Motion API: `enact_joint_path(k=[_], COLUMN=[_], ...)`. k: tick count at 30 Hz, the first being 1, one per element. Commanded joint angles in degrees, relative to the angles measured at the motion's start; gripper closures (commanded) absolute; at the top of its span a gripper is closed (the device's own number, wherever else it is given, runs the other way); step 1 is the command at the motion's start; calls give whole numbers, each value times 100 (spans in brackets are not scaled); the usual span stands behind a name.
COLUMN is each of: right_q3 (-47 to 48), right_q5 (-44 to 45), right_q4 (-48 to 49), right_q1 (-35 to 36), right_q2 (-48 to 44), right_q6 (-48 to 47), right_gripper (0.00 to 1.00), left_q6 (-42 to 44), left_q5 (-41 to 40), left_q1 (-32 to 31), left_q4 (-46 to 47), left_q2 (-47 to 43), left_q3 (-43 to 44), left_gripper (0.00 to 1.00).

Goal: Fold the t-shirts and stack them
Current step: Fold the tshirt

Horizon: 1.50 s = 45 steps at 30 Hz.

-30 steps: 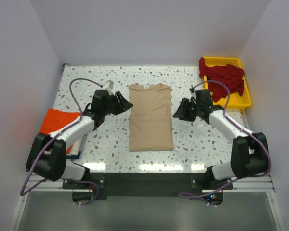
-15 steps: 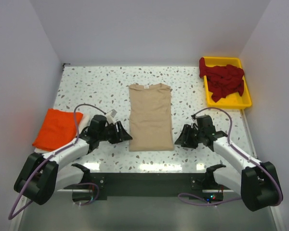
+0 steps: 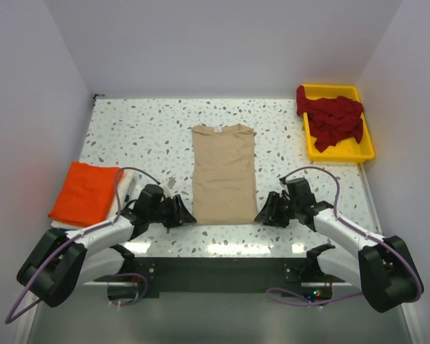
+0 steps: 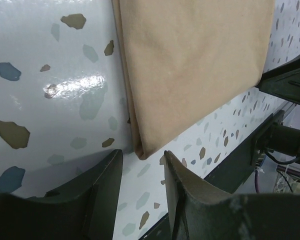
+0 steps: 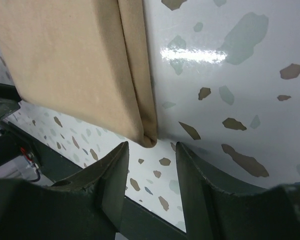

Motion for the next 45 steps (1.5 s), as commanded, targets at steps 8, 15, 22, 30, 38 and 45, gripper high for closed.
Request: enact_joint_path(k=[8, 15, 22, 30, 38, 45], right_q3=[-324, -482, -509, -588, -895, -1116], right_q5=[152, 99, 47, -33, -41, -164], right_q4=[457, 773, 923, 906, 317, -1121], right_q1=[155, 181, 190, 207, 207, 199], right_q2=[192, 306, 315, 114, -914, -2758], right_q6=[310, 459, 582, 653, 626, 670], right_gripper=[57, 60, 65, 87, 100, 100], left_q6=[-378, -475, -545, -580, -677, -844], left_q5=[-497, -620, -603, -576, -717, -954], left_q1=[-464, -570, -588, -755, -948, -1396], left_q4=[276, 320, 460, 452, -12, -839], left_q2=[208, 357, 428, 639, -151, -1389], left_q3=[-119, -110, -49, 136, -180, -321], left_gripper=[60, 64, 72, 100, 100, 100])
